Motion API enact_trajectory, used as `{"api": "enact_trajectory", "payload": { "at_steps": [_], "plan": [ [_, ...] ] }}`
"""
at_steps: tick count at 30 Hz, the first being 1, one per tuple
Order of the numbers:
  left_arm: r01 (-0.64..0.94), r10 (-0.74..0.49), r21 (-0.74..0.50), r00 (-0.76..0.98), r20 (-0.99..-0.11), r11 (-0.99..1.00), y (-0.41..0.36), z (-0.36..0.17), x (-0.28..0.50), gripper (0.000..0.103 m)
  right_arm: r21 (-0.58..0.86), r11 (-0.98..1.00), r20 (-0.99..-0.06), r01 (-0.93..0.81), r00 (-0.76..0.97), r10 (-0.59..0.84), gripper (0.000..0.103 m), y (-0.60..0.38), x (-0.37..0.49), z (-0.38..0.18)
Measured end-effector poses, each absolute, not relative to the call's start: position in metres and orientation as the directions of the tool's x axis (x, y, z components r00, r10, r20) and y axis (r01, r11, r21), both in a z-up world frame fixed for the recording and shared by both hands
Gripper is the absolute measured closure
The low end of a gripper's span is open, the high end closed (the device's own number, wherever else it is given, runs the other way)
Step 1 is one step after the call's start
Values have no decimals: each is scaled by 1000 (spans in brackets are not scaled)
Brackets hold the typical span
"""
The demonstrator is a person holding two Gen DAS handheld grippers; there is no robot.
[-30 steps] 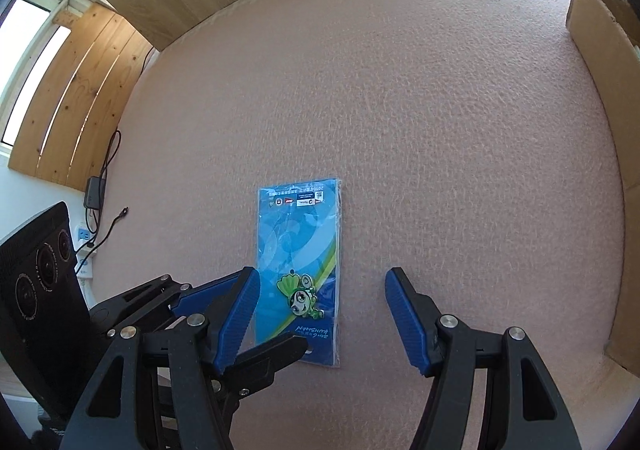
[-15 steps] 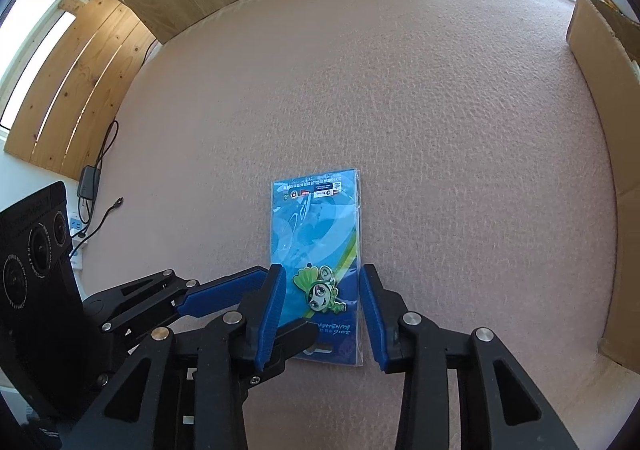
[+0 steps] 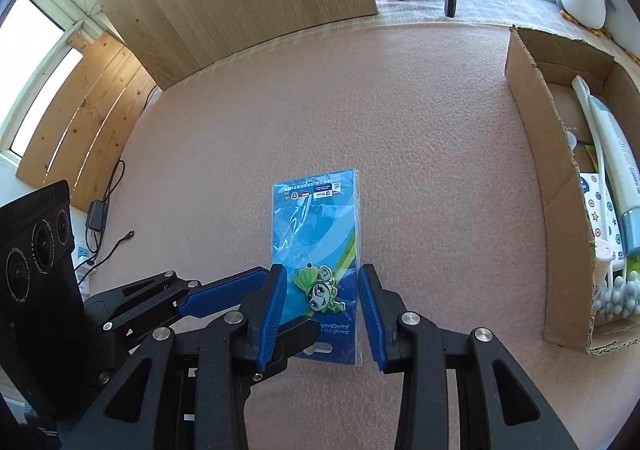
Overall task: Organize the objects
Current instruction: 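Lift the sticker packet with the right gripper and carry it over the box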
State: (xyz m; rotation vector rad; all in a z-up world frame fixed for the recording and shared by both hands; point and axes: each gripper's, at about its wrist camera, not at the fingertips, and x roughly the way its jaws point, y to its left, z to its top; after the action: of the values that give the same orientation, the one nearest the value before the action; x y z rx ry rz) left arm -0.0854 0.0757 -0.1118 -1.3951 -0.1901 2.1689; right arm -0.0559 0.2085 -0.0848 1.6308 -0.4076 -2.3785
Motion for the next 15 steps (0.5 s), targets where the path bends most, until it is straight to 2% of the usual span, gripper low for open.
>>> {"api": "enact_trajectory", "payload": {
  "at_steps": [15],
  "plan": [
    [-560, 556, -321, -319, -767, -764, 199, -62, -115, 57, 306, -947, -832, -98, -512, -216, 69, 307, -44, -36]
  ]
}}
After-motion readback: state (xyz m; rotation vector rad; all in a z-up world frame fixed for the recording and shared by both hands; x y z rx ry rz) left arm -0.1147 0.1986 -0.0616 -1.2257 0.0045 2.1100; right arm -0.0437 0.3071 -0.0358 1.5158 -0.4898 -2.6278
